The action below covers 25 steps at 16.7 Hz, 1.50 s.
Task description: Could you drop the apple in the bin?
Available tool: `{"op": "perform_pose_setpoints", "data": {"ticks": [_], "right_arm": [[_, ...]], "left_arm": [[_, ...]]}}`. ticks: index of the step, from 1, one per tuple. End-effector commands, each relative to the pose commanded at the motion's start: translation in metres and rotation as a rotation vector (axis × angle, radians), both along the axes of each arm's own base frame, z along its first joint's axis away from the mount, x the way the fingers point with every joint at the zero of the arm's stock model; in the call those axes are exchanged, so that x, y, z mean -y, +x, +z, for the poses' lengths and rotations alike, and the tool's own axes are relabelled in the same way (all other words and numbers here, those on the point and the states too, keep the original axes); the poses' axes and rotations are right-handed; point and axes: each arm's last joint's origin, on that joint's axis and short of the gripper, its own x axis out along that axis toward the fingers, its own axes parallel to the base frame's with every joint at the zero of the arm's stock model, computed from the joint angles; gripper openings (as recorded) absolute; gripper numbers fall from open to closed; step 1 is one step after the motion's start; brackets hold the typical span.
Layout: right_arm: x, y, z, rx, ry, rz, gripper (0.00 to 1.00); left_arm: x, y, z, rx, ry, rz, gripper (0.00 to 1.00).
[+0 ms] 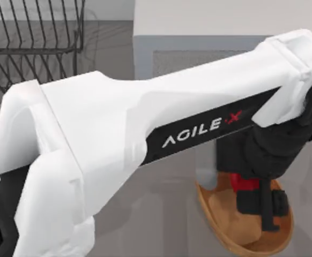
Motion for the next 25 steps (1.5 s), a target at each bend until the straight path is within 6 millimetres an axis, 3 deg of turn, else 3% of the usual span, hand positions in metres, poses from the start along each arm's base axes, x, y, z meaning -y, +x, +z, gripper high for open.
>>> {"op": "perform_pose_setpoints", "data": {"ticks": [4,9,22,25], "right_arm": [[0.0,0.0,0.0,0.0,0.0,0.0,1.0],[0.0,0.0,0.0,0.0,0.0,0.0,1.0],[0.0,0.0,0.0,0.0,0.0,0.0,1.0],[0.0,0.0,0.0,0.0,0.0,0.0,1.0]], "left_arm": [[-0.001,0.001,-0.025,0.007,-0.018,-0.001,0.0],[-0.002,0.001,-0.027,0.013,-0.021,0.002,0.0],[-0.002,0.001,-0.027,0.013,-0.021,0.002,0.98],[-0.002,0.001,-0.027,0.013,-0.021,0.002,1.0]]}}
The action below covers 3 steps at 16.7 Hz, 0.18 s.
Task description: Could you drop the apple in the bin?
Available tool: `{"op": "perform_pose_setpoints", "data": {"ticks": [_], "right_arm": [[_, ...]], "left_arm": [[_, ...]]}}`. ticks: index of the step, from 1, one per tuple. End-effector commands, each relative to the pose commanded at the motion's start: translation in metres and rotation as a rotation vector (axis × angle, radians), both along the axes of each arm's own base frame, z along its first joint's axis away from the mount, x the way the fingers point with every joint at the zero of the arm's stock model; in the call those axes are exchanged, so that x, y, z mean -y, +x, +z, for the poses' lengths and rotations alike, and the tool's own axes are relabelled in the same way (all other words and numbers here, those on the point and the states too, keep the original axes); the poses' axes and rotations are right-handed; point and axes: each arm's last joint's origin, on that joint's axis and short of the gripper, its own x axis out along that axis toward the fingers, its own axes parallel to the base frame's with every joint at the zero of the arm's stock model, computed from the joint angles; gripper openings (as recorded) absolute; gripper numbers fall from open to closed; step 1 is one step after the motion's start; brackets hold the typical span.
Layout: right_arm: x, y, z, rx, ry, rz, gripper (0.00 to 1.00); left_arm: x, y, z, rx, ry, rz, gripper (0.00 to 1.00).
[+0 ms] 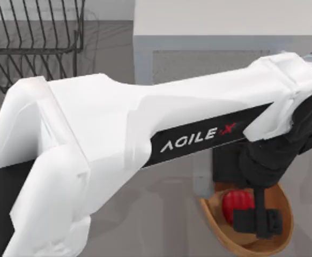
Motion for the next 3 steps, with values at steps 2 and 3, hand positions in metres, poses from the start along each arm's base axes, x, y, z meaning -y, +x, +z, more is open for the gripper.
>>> {"op": "perform_pose_setpoints", "data": {"ticks": [2,3], "right_arm": [[0.0,0.0,0.0,0.0,0.0,0.0,1.0],[0.0,0.0,0.0,0.0,0.0,0.0,1.0]], "left_arm": [[0.0,0.0,0.0,0.0,0.0,0.0,1.0],[0.0,0.0,0.0,0.0,0.0,0.0,1.0]]}}
